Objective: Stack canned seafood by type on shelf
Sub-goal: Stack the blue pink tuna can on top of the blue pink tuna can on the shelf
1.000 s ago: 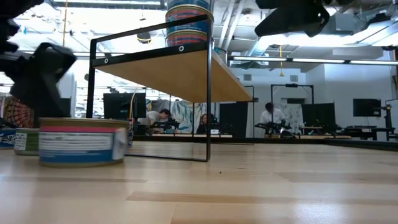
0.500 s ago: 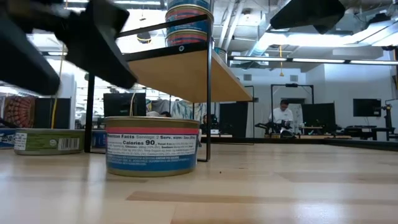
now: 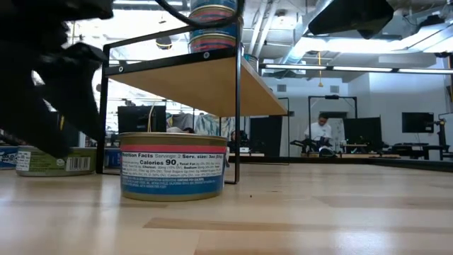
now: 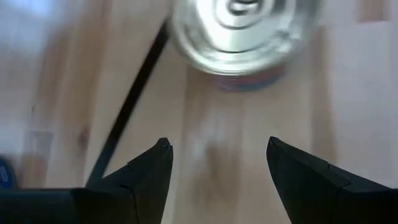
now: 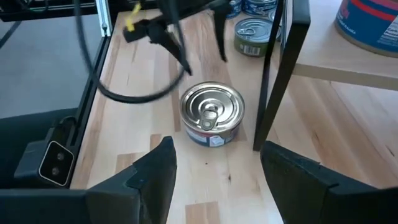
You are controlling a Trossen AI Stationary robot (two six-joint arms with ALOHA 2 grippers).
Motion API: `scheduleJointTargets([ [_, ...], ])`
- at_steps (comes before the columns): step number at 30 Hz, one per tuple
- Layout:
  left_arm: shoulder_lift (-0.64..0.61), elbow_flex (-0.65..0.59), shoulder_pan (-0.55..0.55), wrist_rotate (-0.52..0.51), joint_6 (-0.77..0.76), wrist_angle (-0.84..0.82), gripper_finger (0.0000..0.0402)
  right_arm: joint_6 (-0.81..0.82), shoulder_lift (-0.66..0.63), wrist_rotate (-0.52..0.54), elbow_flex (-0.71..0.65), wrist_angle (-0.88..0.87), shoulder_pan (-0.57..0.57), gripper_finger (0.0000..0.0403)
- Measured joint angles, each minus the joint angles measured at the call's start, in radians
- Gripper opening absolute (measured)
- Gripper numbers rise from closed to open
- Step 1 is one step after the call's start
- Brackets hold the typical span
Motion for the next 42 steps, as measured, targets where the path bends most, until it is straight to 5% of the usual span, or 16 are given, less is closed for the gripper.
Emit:
scheduleJointTargets([
  [5,0.040,-0.017,0.067,0.021,0.095,0.140,0.0249,-0.002,0.000,0.000,0.000,0.000,0.000,0.0260],
  [12,0.122,-0.017,0.113,0.013,0.391,0.587,0.0249,0.018,0.000,-0.004,0.000,-0.013,0.005,0.0260],
  [17,0.095,-0.017,0.099,-0.022,0.390,0.570,0.0249,0.134,-0.004,-0.110,0.000,-0.079,0.020,0.0260],
  [27,0.070,-0.015,0.018,-0.065,0.316,0.578,0.0249,0.240,0.083,-0.102,0.001,-0.209,-0.076,0.0257],
  [42,0.070,-0.015,0.010,-0.115,0.293,0.537,0.0249,0.254,0.146,-0.157,0.000,-0.216,-0.118,0.0184],
])
